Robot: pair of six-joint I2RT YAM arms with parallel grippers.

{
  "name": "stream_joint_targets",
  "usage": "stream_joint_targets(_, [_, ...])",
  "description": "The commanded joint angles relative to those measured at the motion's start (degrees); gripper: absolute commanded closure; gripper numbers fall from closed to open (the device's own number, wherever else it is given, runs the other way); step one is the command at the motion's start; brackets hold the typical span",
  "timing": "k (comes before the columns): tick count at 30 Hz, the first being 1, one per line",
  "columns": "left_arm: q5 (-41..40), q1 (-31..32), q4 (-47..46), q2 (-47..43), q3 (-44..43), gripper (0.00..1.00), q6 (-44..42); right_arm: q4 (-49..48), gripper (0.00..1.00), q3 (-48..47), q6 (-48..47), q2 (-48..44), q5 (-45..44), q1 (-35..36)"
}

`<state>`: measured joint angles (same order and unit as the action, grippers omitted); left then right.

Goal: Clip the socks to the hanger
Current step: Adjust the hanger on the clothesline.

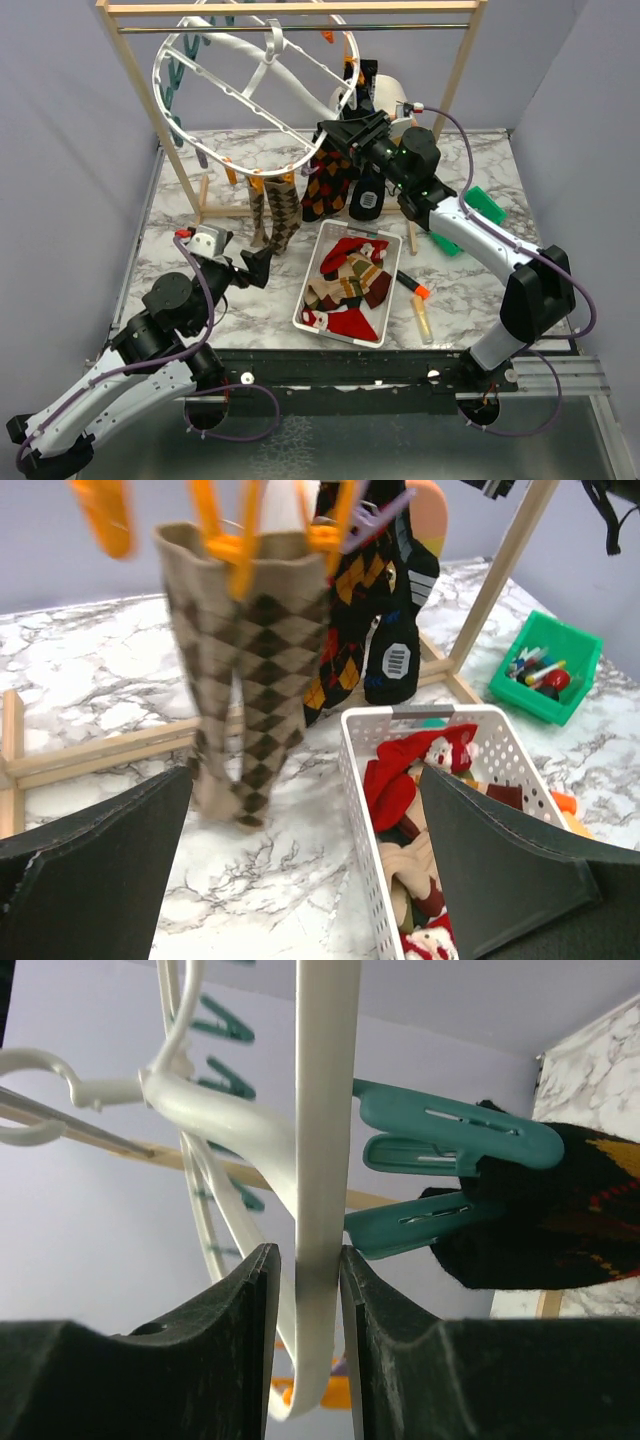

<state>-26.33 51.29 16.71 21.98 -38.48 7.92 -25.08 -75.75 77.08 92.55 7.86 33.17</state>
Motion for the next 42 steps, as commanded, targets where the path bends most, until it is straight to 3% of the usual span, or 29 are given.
stream_joint_targets(1, [-5.37,0.12,-0.25,0.62,-3.03,0.03,2.28,-0.41,0.65,-0.47,-0.60,-2.03,1.81,-3.07])
stream_joint_targets(5, [-8.95,0.11,-2.91,0.83,-5.79,0.03,5.57,0.36,0.65,-1.80,-1.09,-1.62,2.96,-4.21])
stream_joint_targets(12, [-4.26,0.47,-8.50,4.78,-11.34,0.05,12.12,1.87,0.65,-5.01,-2.56,-0.73,4.11,-5.16])
stream_joint_targets(19, [-1.23,0.57,-16.47,3.02,-11.70,0.06,17.99,3.39,0.64,-6.89,-3.70,-0.32,4.28,-6.07])
stream_joint_targets(25, [-7.38,1.14,-20.67,1.54,-12.17,0.10,22.05,3.71,0.64,-7.89,-4.28,0.50,4.58,-6.71])
stream_joint_targets(32, [-12.08,5.21,-26.15,7.19,-14.14,0.25,25.72,4.32,0.64,-9.27,-4.80,1.51,4.89,-7.27])
stream_joint_targets(42, [-14.91,5.58,-30.78,12.99,-16.80,0.49,28.56,5.17,0.64,-11.05,-5.24,2.14,5.76,-7.68])
